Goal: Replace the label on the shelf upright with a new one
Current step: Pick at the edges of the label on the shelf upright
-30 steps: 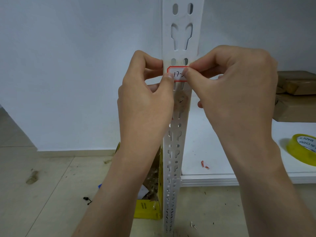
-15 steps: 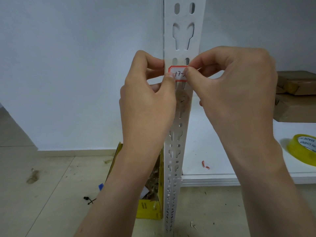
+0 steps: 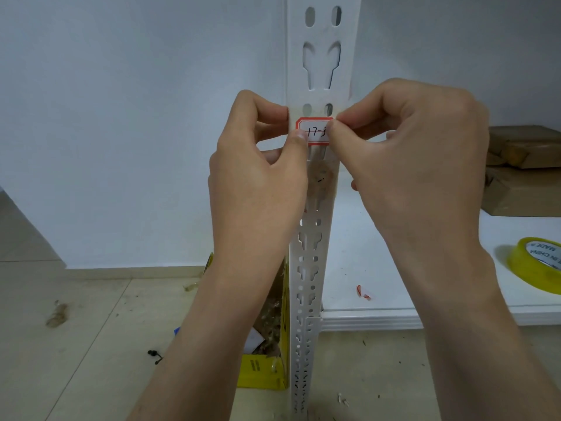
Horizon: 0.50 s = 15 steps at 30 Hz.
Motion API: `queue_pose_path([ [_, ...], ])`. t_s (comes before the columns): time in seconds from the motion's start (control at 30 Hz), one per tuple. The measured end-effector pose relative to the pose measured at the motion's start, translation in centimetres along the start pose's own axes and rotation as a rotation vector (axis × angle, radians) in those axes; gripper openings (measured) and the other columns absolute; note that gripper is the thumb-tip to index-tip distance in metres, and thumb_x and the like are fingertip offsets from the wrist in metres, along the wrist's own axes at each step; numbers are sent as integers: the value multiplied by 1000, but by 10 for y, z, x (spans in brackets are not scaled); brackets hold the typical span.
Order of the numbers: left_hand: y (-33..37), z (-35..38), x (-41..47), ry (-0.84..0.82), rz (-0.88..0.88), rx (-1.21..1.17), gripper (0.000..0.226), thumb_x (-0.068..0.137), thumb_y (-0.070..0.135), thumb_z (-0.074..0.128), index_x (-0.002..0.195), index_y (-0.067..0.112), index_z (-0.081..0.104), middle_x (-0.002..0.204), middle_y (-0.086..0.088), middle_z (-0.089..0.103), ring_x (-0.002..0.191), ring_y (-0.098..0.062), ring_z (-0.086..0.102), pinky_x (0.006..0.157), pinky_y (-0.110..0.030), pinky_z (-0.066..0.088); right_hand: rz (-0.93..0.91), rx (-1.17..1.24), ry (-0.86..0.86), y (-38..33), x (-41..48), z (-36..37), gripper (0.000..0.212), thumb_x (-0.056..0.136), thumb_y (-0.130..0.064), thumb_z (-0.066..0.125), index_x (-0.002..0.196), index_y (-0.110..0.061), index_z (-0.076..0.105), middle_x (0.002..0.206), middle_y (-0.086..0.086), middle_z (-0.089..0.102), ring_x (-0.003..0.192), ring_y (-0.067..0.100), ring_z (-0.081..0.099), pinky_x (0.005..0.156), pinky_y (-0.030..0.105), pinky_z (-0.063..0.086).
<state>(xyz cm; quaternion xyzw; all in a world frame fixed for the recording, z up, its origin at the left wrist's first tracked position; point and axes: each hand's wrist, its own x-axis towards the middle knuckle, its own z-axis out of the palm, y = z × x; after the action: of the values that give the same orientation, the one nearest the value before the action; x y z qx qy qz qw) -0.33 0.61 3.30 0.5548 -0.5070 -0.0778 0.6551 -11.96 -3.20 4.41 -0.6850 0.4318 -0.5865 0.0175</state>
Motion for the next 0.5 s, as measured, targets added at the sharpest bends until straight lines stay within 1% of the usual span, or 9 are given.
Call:
queue_pose_path([
  [0.13,-1,0,0,-3,0,-5,19,100,25,69,94,32,52,109,15,74,86,1,75,79,-32,65,2,-2,-6,0,0,-1,7,87,-39,72,86,-34,76,79,-14,73,74,21,70,67,44,59],
  [0.3,-1,0,-1,-1,3,-18,16,99,24,70,97,28,55,108,13,74,84,3,73,76,-29,64,-2,-14,-27,-1,0,0,10,87,-42,71,91,-35,77,83,-12,74,78,28,69,68,45,59],
  [0.4,-1,1,-1,2,2,-22,16,99,24,70,96,28,54,107,12,74,84,-1,74,76,-28,63,12,-44,-48,-2,1,1,9,88,-44,71,90,-37,76,82,-12,74,78,28,69,71,45,59],
  [0.5,-1,1,-1,3,3,-19,15,100,23,69,97,27,54,108,11,75,86,-2,75,78,-29,64,29,-47,-59,-3,3,0,7,88,-44,71,88,-38,75,79,-11,73,78,27,70,72,45,59],
])
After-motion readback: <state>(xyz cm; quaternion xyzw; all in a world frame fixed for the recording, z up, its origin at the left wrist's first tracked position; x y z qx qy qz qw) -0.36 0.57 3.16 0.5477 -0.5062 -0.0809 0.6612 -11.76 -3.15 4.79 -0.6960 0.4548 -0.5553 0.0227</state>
